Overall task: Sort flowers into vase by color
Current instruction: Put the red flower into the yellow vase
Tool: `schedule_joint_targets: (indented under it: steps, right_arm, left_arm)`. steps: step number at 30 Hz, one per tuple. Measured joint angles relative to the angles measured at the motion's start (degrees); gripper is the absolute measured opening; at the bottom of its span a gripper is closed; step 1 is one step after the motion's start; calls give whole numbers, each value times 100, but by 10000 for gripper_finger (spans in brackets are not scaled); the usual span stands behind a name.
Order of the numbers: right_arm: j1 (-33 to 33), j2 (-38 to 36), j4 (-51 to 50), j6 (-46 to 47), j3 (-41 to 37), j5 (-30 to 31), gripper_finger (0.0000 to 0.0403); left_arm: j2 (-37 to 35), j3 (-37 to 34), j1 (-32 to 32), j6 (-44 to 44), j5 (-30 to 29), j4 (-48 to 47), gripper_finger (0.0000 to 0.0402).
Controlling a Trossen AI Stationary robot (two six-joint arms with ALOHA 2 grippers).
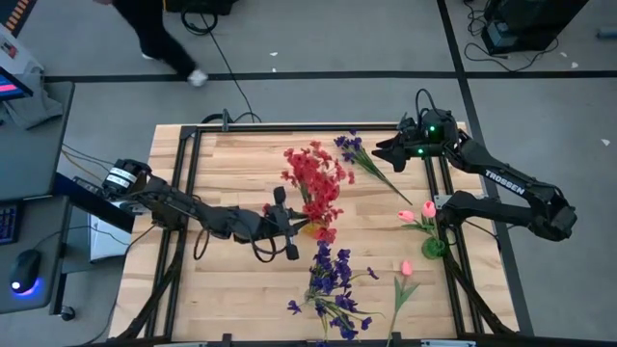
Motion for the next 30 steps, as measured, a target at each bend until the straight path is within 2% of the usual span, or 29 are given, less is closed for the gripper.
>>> schedule_joint_targets:
  steps: [6, 18, 25, 30]
  right_arm:
    - [-1, 0, -2, 0, 0, 11, 256]
    - [-1, 2, 0, -41, 0, 20, 256]
    - [-1, 2, 0, -60, 0, 150, 256]
    - [0, 2, -1, -85, 0, 149, 256]
  left_arm:
    - [0, 0, -42, -227, -2, -344, 10]
    - [0, 0, -48, -341, -22, -427, 10]
    - [-1, 0, -50, -794, -61, -994, 10]
    - [-2, 0, -50, -785, -63, -923, 10]
